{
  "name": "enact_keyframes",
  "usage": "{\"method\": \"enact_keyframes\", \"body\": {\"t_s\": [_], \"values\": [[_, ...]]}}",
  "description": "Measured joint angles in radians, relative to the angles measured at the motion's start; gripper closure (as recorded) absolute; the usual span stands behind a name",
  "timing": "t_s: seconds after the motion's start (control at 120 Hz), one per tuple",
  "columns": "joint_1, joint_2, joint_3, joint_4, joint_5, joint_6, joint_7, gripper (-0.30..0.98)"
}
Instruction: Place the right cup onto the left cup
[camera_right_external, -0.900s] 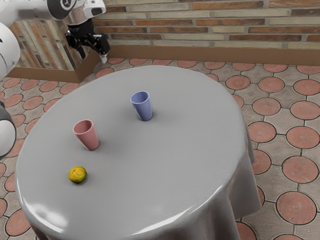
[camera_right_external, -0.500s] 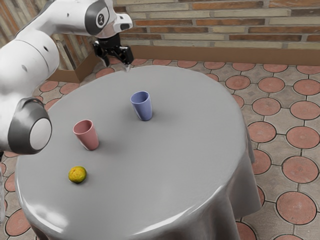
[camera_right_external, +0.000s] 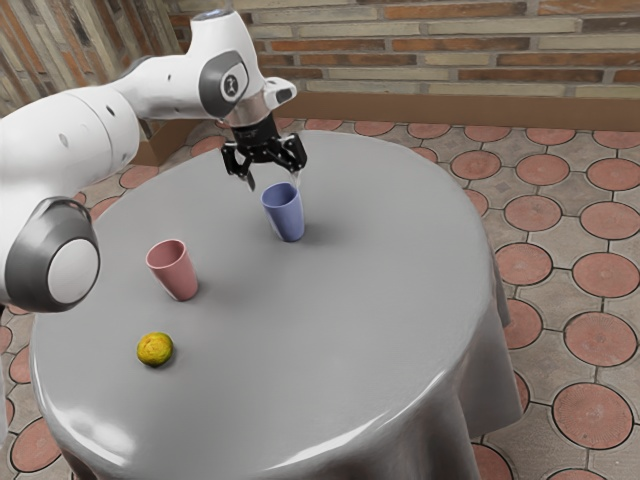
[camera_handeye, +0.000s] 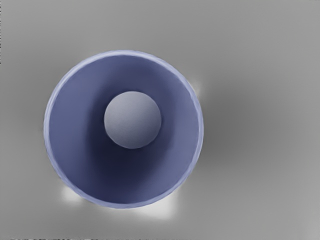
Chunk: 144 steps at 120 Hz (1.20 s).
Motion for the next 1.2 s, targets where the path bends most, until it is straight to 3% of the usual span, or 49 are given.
{"method": "enact_keyframes", "body": {"t_s": [0.533, 0.808, 1.125, 1.2], "values": [[0.008, 0.128, -0.053, 0.121, 0.067, 0.033, -0.229, 0.03], [0.008, 0.141, -0.053, 0.111, 0.067, 0.036, -0.287, 0.28], [0.018, 0.163, -0.053, 0.084, 0.068, 0.059, -0.329, 0.37], [0.020, 0.162, -0.053, 0.083, 0.068, 0.065, -0.336, 0.46]]}}
